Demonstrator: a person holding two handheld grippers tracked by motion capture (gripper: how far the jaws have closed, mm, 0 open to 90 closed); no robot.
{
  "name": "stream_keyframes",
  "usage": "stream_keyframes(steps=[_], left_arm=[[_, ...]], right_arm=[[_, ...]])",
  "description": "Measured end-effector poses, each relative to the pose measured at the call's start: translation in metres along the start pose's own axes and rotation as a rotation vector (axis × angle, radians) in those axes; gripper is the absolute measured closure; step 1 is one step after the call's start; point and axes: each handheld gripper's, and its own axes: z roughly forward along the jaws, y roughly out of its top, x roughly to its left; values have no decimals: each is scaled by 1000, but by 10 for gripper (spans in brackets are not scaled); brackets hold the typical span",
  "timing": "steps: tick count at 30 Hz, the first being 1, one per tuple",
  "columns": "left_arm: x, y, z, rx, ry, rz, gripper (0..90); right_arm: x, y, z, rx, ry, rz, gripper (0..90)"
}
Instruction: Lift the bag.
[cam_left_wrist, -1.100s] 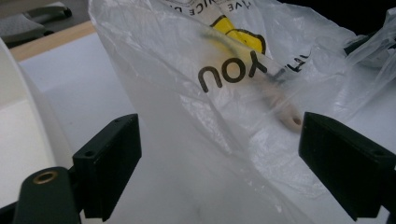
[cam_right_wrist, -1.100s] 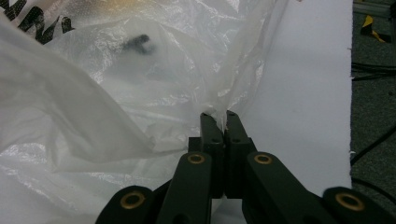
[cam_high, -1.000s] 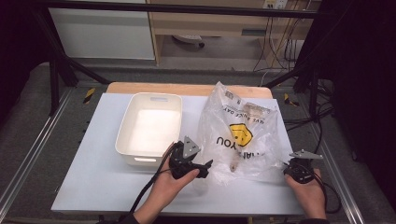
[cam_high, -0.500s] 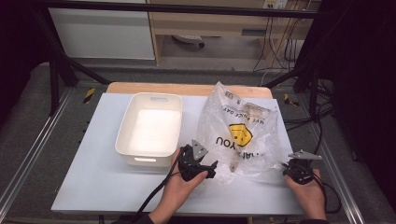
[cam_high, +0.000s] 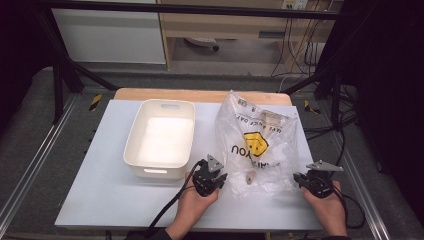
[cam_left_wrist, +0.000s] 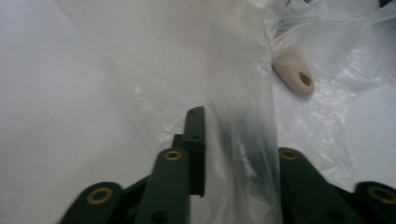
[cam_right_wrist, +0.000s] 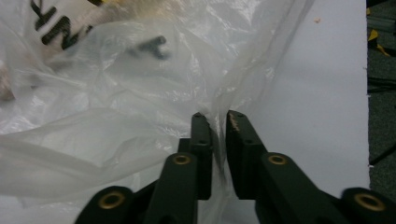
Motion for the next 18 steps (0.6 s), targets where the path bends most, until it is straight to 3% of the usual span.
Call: stream_keyframes(steps=[7,9,12,18], left_arm=[[6,-6,-4,13,-24,-10,883],[8,-8,-5,22,-26,-3,888],[10,-11,-7,22,-28,-14,890],[10,-15,-10,30,-34,-12,892]], right_arm=[[-1,2,-11,-40,42,61,388],[-1,-1,-11,-33,42,51,307],[1,-7,-10,-22,35,32,227],[9,-22,-9,23,25,-21,151]])
